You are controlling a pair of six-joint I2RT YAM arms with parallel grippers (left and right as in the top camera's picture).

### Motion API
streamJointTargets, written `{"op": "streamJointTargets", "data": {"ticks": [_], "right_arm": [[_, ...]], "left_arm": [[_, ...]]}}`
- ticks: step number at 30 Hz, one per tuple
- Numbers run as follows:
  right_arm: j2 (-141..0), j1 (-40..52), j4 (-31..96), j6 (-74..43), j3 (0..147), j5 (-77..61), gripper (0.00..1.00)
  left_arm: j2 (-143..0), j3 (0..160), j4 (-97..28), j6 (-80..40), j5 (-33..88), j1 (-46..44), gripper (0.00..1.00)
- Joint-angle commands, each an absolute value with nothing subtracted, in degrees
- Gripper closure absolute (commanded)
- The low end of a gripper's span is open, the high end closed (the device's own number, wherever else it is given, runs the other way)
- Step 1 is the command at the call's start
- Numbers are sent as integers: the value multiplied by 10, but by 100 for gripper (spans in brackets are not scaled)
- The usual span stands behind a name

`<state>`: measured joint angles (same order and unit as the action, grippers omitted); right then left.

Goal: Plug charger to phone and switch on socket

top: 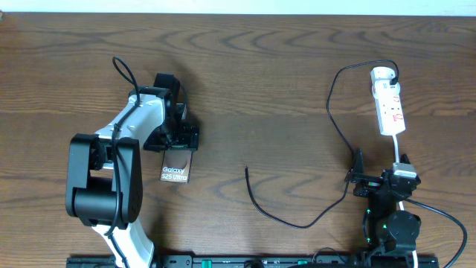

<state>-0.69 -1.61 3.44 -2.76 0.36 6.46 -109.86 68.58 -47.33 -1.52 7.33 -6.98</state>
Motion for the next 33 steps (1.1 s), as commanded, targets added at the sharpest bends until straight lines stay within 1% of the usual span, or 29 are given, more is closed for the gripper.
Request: {"op": "streamJointTargets", "data": {"ticks": [1, 11, 24, 33], "right_arm": [[-4, -19, 37, -27, 3, 70, 1], [-4, -19, 37, -27, 3, 70, 1], [-4, -19, 37, -27, 3, 70, 1], [-4, -19, 37, -27, 3, 70, 1]], "left_arm": [[-1109, 677, -478, -25, 70, -71, 2], [-1109, 677, -474, -24, 70, -72, 2], [-1109, 675, -448, -25, 68, -103, 2], [-1109, 616, -406, -29, 68, -103, 2]]}}
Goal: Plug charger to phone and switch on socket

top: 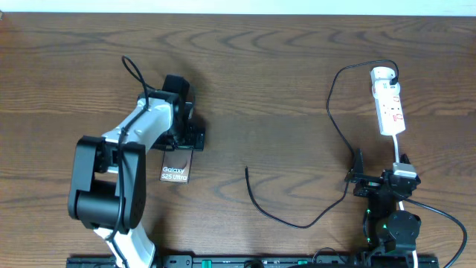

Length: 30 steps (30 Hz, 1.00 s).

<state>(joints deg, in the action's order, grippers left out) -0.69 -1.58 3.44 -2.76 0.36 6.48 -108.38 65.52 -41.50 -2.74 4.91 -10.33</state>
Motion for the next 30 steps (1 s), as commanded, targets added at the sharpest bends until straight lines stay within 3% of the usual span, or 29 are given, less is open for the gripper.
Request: {"op": "streamJointTargets", "data": {"ticks": [1, 30], "right_arm": [[-4, -19, 37, -27, 3, 70, 1], [-4, -19, 37, -27, 3, 70, 1]], "left_arm": [[-1109, 616, -408, -29, 68, -103, 2], [-1108, 598, -430, -53, 81, -103, 2]]}}
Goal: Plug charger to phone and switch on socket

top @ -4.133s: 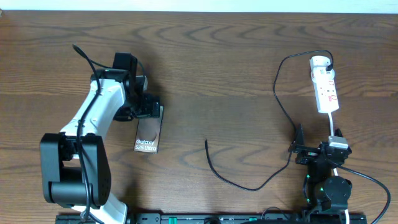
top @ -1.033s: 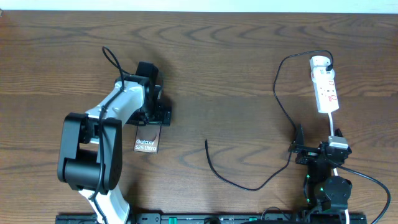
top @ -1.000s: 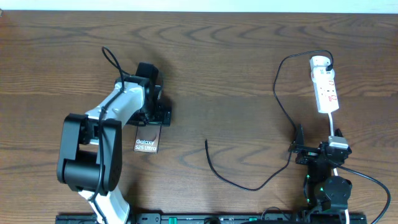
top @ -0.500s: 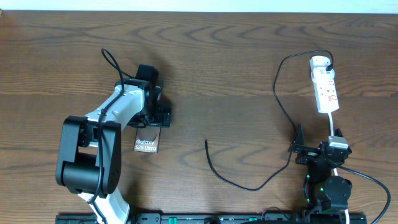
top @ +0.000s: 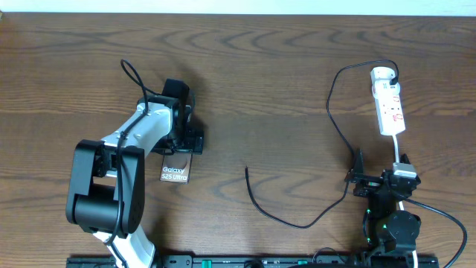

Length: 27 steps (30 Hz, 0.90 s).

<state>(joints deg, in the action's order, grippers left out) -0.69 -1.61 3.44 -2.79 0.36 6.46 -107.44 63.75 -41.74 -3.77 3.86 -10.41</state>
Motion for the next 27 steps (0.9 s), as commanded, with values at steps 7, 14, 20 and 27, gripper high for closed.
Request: {"op": "streamJointTargets", "data": {"ticks": [7, 14, 20, 27], "right_arm": [[-4, -19, 37, -27, 3, 70, 1], [-4, -19, 37, -27, 3, 70, 1], [-4, -19, 37, -27, 3, 70, 1], [-4, -19, 37, -27, 3, 70, 1]], "left_arm": [[-1107, 596, -430, -53, 82, -103, 2], [-1107, 594, -432, -41, 84, -103, 2], [-1107, 594, -421, -30, 83, -103, 2], [-1107, 594, -411, -30, 84, -103, 1]]}}
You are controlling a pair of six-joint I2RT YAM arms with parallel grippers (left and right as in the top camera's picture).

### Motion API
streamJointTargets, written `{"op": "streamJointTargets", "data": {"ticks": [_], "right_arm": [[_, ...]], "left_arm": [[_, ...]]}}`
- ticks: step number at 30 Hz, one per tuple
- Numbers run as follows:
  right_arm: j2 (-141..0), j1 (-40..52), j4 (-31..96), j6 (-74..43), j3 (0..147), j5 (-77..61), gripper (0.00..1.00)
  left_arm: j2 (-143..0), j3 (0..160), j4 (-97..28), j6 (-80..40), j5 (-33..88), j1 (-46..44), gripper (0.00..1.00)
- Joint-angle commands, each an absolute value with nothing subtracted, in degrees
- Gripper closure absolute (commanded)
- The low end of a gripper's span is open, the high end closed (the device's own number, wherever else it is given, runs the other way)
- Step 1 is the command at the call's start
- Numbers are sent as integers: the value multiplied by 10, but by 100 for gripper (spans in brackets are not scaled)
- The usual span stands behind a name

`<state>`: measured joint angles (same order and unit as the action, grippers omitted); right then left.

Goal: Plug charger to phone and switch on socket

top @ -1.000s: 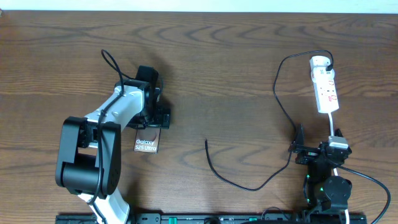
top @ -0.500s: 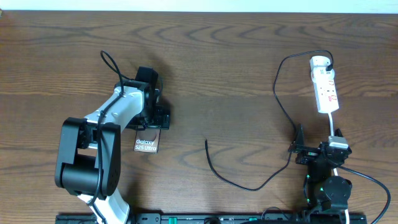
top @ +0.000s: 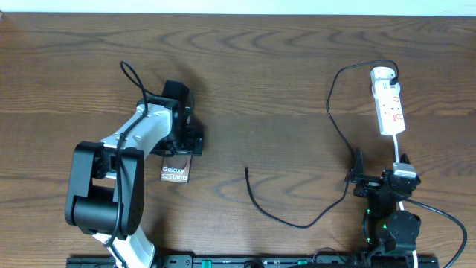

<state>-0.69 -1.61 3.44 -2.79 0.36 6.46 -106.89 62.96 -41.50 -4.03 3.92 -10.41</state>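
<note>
The dark phone (top: 175, 172), marked Galaxy S25 Ultra, lies flat on the table left of centre. My left gripper (top: 183, 146) sits over its far end, and the wrist hides the fingers, so their state does not show. The black charger cable (top: 332, 119) runs from the white power strip (top: 390, 104) at the far right, loops down and left, and ends in a free tip (top: 247, 170) on the bare wood right of the phone. My right gripper (top: 357, 165) rests near the front right edge with its fingers together, holding nothing.
The wooden table (top: 268, 82) fills the view. A white cord (top: 399, 147) leads from the power strip toward the right arm's base. A black rail (top: 245, 261) runs along the front edge.
My left gripper first stood over the phone's far end. It then sat slightly farther back and to the right, then a touch lower, where it stays. The phone, the cable and the right arm have kept their places throughout.
</note>
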Motion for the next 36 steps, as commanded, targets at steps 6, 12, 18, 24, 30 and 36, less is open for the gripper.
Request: {"op": "streamJointTargets", "data": {"ticks": [6, 12, 18, 24, 30, 36], "right_arm": [[-4, -19, 37, -27, 3, 70, 1], [-4, -19, 37, -27, 3, 70, 1], [-4, -19, 37, -27, 3, 70, 1], [-4, -19, 37, -27, 3, 70, 1], [-4, -19, 37, -27, 3, 70, 1], [-4, -19, 37, -27, 3, 70, 1]], "left_arm": [[-1107, 594, -413, -31, 85, -103, 16], [-1107, 594, -413, -31, 85, -103, 21], [-1107, 594, -413, -31, 85, -103, 21], [-1107, 594, -413, -31, 86, -103, 25], [-1107, 594, -414, -31, 85, -103, 25], [-1107, 594, -415, -31, 85, -103, 26]]}}
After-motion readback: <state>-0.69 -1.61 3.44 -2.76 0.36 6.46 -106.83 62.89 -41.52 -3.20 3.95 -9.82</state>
